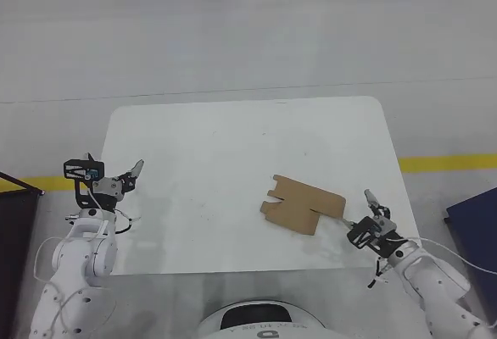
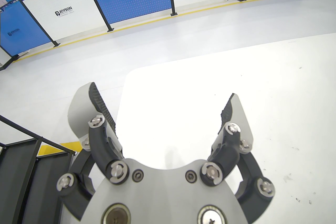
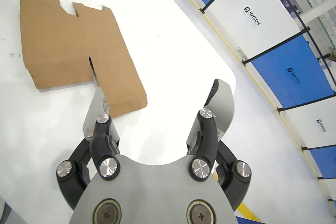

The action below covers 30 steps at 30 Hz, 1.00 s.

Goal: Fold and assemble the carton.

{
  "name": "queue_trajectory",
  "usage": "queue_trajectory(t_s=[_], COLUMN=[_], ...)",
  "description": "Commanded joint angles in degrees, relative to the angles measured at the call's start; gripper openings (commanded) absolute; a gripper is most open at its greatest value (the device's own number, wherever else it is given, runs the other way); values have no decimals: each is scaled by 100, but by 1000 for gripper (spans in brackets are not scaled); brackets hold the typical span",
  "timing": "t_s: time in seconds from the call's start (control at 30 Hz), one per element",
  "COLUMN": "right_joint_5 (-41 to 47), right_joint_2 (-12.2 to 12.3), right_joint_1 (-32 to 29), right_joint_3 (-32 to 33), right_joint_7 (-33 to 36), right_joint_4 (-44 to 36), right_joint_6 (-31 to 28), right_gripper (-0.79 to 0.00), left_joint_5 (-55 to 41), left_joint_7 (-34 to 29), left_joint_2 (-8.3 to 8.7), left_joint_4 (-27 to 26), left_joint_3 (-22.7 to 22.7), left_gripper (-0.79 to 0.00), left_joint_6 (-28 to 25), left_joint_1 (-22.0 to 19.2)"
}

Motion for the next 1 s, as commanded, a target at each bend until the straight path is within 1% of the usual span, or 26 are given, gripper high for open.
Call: queue_trajectory(t_s=[0.0, 0.07, 0.17, 0.37, 0.43, 0.57, 0.73, 0.87, 0.97], right_joint_5=[-246, -484, -726, -1254, -1367, -1584, -1899, -2110, -2219], right_joint_2=[7, 9, 17, 17, 19, 3, -13, -24, -47], right_joint_1=[17, 14, 27, 157, 182, 253, 386, 663, 872], right_joint_3=[-122, -217, -344, -607, -658, -767, -969, -1140, -1283], right_joint_7=[27, 68, 118, 444, 513, 719, 877, 1087, 1293], right_joint_4=[5, 17, 45, 175, 197, 258, 372, 519, 631], right_joint_6=[-43, 48, -7, 135, 155, 492, 757, 703, 802], right_gripper=[-446, -449, -456, -459, -443, -437, -400, -400, -419], left_joint_5=[0, 0, 0, 0, 0, 0, 0, 0, 0], left_joint_7=[0, 0, 0, 0, 0, 0, 0, 0, 0], left_joint_2=[0, 0, 0, 0, 0, 0, 0, 0, 0], left_joint_4=[0, 0, 0, 0, 0, 0, 0, 0, 0], left_joint_3=[0, 0, 0, 0, 0, 0, 0, 0, 0], left_gripper=[0, 0, 0, 0, 0, 0, 0, 0, 0], left_joint_6=[0, 0, 0, 0, 0, 0, 0, 0, 0], left_joint_1=[0, 0, 0, 0, 0, 0, 0, 0, 0])
